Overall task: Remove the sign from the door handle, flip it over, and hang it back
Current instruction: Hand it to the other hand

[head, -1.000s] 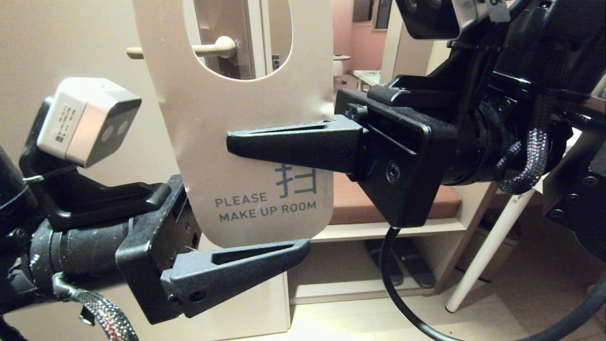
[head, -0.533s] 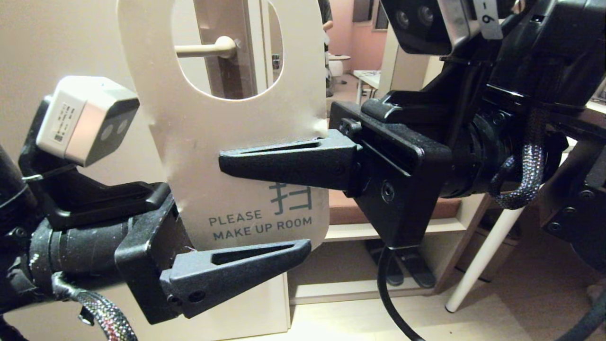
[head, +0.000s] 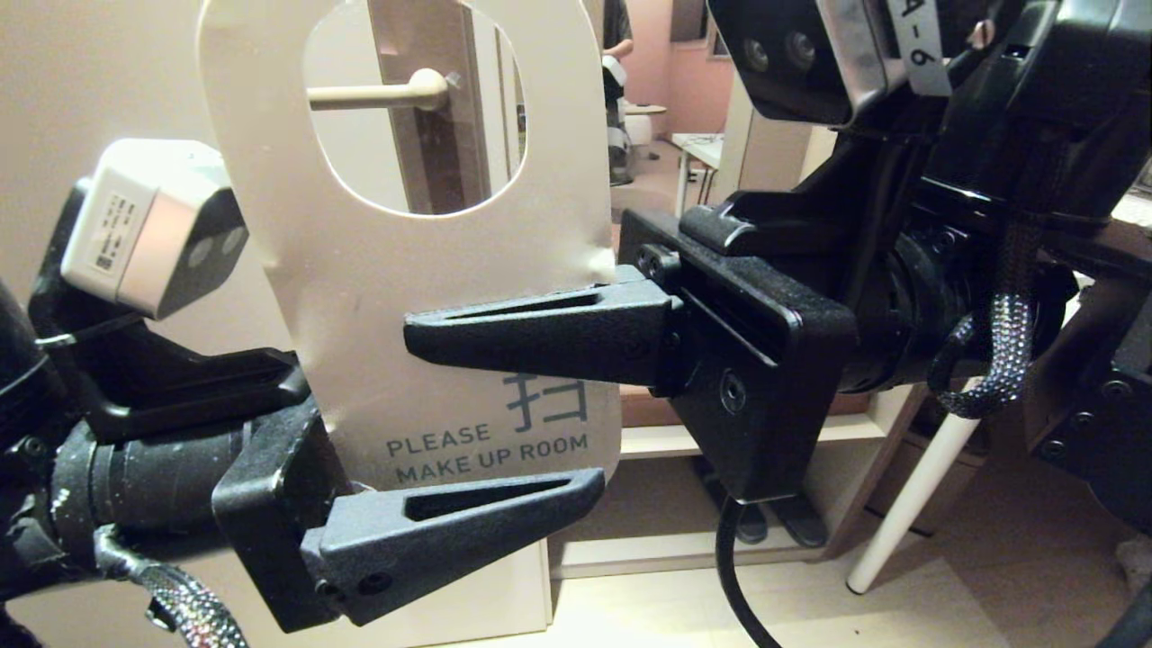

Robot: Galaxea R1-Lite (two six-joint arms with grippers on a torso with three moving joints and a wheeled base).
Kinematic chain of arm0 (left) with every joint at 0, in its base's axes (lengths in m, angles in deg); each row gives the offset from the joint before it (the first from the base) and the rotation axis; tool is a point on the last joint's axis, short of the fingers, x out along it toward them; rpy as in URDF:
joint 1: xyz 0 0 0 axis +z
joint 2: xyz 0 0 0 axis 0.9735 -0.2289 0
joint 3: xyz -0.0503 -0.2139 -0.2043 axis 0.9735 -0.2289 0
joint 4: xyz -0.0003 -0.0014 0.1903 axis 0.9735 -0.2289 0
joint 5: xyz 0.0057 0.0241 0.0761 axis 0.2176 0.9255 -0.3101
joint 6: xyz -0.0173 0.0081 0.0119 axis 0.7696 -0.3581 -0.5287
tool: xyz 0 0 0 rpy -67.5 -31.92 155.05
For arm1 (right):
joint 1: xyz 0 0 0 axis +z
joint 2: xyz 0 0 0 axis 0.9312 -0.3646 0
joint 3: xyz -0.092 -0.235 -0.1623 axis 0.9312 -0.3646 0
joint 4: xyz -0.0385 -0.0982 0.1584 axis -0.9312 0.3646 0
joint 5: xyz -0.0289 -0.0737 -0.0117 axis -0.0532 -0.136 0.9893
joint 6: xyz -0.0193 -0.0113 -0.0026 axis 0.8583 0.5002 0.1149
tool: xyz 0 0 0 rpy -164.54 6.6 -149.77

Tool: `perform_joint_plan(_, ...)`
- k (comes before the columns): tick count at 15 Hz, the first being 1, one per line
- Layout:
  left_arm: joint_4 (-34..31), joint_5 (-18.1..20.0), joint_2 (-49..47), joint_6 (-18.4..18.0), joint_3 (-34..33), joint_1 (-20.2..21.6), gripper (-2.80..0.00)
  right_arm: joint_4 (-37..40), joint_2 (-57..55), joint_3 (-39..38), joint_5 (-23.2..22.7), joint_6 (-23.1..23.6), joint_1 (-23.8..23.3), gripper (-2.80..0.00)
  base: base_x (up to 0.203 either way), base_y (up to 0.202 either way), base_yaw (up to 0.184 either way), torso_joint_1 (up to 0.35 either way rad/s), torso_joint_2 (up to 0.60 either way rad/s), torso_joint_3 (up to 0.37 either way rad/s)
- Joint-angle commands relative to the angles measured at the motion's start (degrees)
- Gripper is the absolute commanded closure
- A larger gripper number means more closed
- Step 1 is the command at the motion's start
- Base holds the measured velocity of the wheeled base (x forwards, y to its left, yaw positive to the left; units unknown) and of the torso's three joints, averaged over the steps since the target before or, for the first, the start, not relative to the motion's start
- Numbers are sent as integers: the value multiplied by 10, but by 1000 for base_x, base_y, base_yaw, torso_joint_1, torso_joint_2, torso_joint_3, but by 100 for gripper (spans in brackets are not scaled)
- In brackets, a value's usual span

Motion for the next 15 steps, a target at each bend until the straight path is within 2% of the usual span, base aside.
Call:
perform_joint_plan(1,2,2,2,0,-2,-2,-280,-2,1,-4,-3,1,1,0,0,0,0,0,0,0)
perform_joint_plan(15,4,2,3,-4,-9,-4,-280,-2,1,-13,-3,8,3,0,0,0,0,0,0,0)
